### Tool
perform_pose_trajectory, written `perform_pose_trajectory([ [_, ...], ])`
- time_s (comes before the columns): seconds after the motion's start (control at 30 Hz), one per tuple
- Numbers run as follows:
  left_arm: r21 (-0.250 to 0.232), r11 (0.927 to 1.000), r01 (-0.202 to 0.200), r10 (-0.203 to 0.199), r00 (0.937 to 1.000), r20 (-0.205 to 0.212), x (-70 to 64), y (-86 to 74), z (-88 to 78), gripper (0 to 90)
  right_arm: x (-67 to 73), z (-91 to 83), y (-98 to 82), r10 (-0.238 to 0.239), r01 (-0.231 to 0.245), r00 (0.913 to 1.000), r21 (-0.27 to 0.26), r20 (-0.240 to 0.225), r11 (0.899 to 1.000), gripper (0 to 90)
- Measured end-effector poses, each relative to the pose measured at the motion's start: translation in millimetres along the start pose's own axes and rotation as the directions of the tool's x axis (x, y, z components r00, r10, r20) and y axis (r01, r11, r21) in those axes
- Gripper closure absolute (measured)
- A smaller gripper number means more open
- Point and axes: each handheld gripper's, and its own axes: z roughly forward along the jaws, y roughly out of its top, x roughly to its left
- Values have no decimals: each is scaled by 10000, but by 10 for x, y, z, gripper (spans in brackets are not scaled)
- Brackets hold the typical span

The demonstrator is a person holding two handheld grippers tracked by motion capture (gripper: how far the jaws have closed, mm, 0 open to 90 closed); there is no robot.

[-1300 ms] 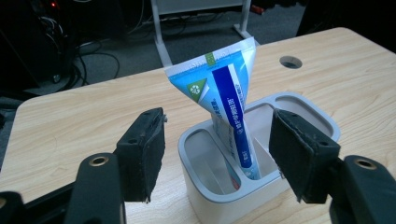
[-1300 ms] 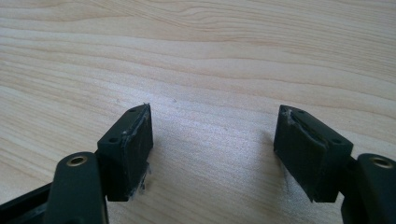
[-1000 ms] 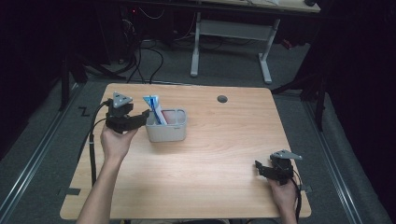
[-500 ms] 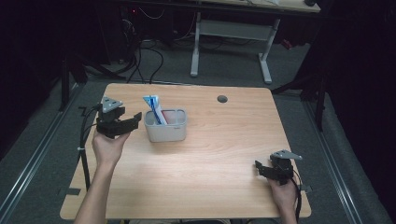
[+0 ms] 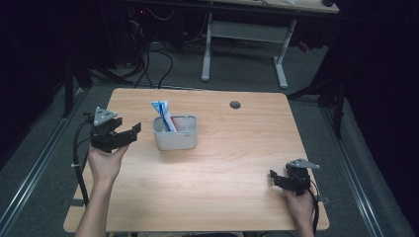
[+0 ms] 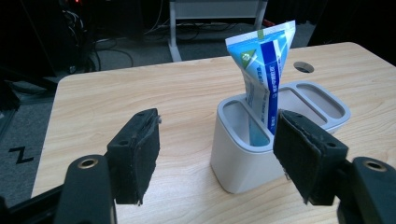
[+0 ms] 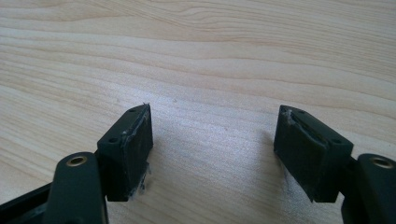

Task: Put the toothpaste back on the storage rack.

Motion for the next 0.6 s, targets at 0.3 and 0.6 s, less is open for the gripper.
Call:
perform_pose_trajectory([
  [0.3, -141, 9996, 226, -227, 9997, -92, 80, -83, -117, 309, 2, 0, 0, 2, -2, 10000, 5, 2, 10000, 281],
  [0.6, -119, 9989, 459, -461, 9988, -168, 160, -197, -189, 295, 2, 0, 0, -4, 4, 10000, 5, 5, 10000, 281],
])
